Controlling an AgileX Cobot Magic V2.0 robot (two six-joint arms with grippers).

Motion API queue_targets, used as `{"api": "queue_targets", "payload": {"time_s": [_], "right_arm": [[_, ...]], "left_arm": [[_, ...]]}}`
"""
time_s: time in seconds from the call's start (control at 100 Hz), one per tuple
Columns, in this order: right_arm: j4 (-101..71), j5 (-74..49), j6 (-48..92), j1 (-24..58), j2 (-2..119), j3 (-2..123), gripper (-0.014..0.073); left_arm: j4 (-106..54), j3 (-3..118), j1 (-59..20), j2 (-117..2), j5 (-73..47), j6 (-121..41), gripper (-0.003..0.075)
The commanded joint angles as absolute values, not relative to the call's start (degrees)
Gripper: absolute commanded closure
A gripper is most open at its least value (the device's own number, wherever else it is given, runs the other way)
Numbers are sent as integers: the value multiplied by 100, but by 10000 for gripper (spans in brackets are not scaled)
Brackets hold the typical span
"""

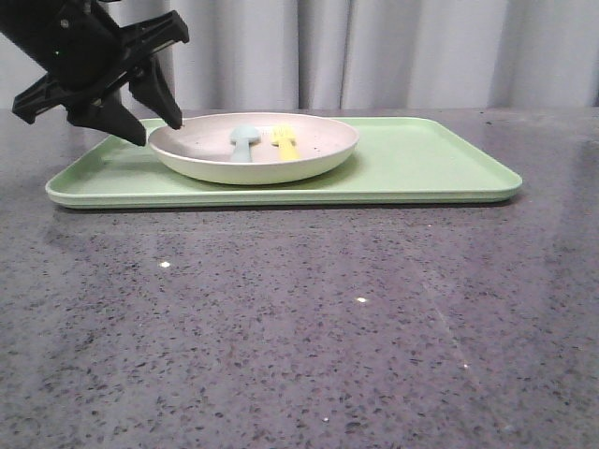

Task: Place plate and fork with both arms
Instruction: 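Open the left gripper and withdraw it from the plate, then move the right gripper over the yellow fork on the plate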

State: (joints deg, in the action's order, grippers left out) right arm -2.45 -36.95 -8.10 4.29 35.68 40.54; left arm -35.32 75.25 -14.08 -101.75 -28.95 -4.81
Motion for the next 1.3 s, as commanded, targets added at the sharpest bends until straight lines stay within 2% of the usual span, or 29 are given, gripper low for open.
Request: {"api": "queue_targets", "payload": {"time_s": [0.0, 0.25, 0.59, 0.89, 1.09, 1.29], "right_arm": [[-253, -3216, -757, 426, 3609, 4272, 144], [-259, -3281, -757, 456, 3609, 4283, 150], [-254, -3559, -751, 770, 3860, 4715, 150], [-254, -4039, -751, 1151, 4721, 5554, 150], [-254, -4301, -751, 1530, 5517, 6279, 150], [-207, -4446, -751, 1998, 6392, 7088, 150]], "left_arm": [[-3575, 7684, -1447, -9703, -2670, -420, 408], [-2802, 7389, -1424, -8830, -2795, -420, 408], [-2136, 5713, -1133, -6852, -2514, -420, 408], [-1786, 4559, -448, -5003, -2855, -420, 409], [-1560, 4394, 31, -3973, -3417, -420, 408], [-1492, 4393, 230, -3432, -3687, -420, 408]]}}
